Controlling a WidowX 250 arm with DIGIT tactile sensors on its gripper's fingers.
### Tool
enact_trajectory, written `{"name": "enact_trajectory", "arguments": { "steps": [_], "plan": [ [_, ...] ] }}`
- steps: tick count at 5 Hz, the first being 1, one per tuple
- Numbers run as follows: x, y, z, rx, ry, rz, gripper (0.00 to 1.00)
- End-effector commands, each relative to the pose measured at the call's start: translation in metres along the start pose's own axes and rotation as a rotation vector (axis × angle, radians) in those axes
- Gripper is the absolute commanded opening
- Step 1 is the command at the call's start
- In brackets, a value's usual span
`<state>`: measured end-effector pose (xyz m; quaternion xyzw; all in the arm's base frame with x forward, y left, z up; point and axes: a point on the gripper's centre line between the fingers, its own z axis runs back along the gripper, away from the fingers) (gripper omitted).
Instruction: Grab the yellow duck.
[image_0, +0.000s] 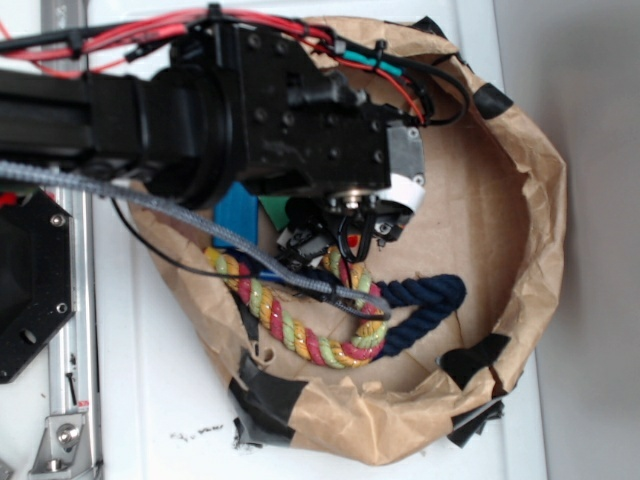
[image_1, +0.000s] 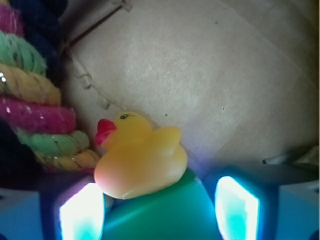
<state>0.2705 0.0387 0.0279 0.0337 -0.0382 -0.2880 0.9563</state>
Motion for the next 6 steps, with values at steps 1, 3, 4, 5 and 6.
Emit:
{"name": "enact_trajectory", "arguments": {
  "steps": [1,3,4,5,6],
  "plan": [
    [-0.002,0.017,-0.002,-0.007,-0.101,0.068,0.0],
    [-0.012,0.021,0.009,0.026,-0.209,0.066,0.0],
    [-0.015,0.021,0.016,0.095,-0.275,0.064,0.0],
    [-0.014,0.022,0.02,0.087,-0.335,0.09,0.0],
    [-0.015,0.019,0.027,0.108,-0.337,0.092,0.0]
  ]
}}
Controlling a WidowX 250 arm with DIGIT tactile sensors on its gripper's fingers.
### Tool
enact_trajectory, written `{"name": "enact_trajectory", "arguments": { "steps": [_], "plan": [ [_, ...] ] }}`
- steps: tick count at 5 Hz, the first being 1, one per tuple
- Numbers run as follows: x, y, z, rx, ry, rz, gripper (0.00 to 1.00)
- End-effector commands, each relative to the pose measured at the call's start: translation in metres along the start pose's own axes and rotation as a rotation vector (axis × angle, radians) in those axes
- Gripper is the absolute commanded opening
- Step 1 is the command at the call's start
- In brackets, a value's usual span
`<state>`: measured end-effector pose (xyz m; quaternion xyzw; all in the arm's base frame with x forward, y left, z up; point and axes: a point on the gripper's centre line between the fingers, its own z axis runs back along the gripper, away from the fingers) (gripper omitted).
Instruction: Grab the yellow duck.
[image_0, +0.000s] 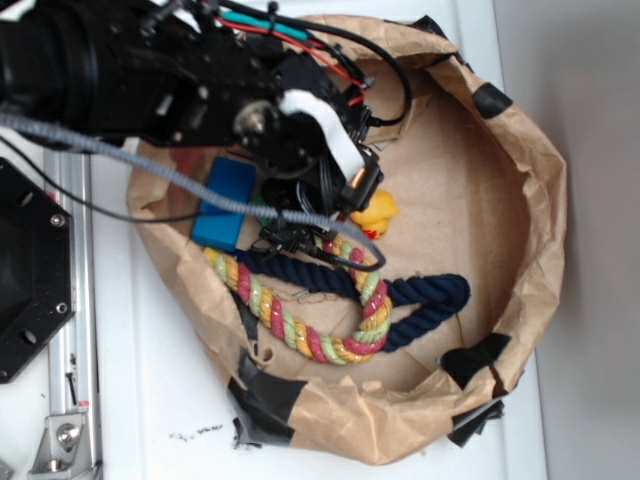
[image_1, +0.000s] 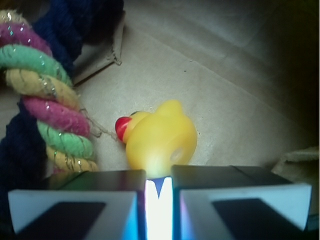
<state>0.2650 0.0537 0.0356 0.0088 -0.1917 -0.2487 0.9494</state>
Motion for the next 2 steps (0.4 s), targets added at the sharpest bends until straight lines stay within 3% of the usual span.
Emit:
{"name": "enact_trajectory", "arguments": {
  "steps": [1,2],
  "plan": [
    [0.0,0.013,0.022,0.063,-0.044,-0.013,0.0],
    [0.003,0.02,0.036,0.039,-0.051,0.05,0.0]
  ]
}}
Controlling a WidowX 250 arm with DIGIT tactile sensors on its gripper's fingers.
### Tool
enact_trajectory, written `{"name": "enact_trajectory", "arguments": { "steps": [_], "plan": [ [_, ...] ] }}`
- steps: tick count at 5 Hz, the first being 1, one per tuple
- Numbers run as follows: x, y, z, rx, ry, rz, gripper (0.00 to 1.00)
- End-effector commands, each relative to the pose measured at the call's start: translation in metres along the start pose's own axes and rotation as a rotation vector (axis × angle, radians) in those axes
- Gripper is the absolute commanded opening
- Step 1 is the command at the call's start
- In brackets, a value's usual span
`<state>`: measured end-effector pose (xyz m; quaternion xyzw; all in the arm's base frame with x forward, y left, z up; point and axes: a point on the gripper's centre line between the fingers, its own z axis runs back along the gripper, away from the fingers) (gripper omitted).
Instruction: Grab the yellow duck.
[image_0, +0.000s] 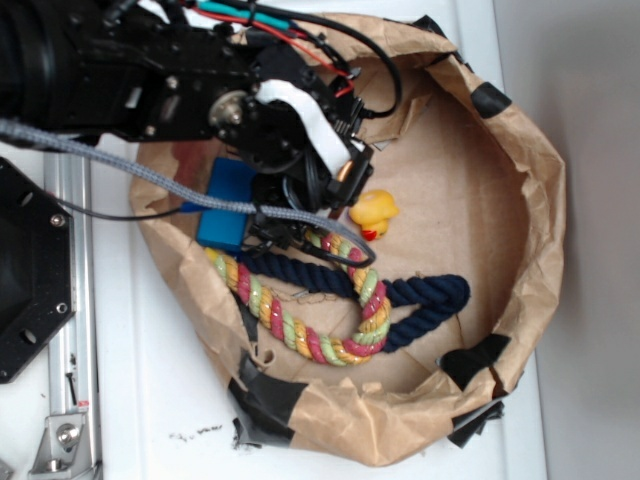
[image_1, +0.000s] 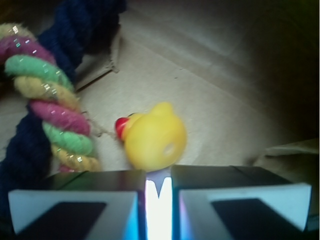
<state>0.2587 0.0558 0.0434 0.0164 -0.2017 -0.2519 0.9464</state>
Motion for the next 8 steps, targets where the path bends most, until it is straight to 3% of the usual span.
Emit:
{"name": "enact_trajectory", "arguments": {
  "steps": [1,2,3,4,6,7,8],
  "plan": [
    [0.032,0.024,0.069,0.054,-0.149,0.083,0.0],
    [0.044,0.024,0.082,0.021,-0.149,0.113,1.0],
    [0.045,0.023,0.058,0.007,-0.11,0.163,1.0],
    [0.032,0.024,0.031,-0.02,-0.033,0.191,1.0],
    [0.016,0.019,-0.032,-0.193,0.117,0.227,1.0],
    [0.016,0.016,-0.039,-0.17,0.153,0.211,0.0],
    [0.014,0.019,-0.029,-0.167,0.078,0.2,0.0]
  ]
}}
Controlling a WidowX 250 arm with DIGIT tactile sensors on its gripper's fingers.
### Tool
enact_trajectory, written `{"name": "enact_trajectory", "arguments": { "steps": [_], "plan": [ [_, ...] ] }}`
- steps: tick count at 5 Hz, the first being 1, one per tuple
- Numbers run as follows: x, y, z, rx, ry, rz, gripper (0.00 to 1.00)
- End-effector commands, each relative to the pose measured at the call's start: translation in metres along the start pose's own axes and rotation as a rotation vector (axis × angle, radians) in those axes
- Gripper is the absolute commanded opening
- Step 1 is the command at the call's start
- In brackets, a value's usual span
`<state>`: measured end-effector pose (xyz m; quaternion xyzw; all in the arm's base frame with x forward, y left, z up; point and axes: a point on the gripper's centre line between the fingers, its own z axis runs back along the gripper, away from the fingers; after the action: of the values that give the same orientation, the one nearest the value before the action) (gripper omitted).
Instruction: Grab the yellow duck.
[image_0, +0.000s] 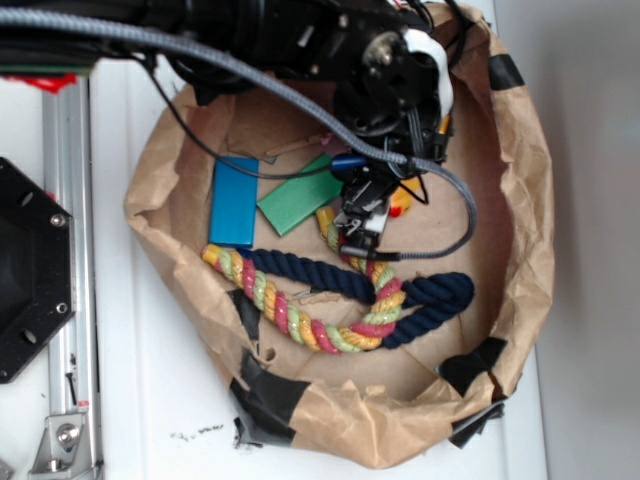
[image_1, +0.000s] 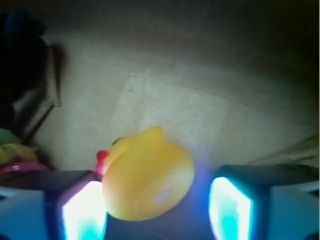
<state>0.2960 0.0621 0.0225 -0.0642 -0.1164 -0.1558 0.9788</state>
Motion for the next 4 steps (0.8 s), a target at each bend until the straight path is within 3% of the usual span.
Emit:
{"name": "enact_trajectory", "arguments": {
  "steps": [1,2,3,4],
  "plan": [
    [0.003,-0.007,0.028,-0.033,-0.142,-0.071,0.0],
    [0.021,-0.023,0.069,-0.039,-0.227,-0.112,0.0],
    [0.035,-0.043,0.112,-0.03,-0.264,-0.117,0.0],
    [0.029,-0.052,0.124,-0.028,-0.212,-0.089,0.0]
  ]
}}
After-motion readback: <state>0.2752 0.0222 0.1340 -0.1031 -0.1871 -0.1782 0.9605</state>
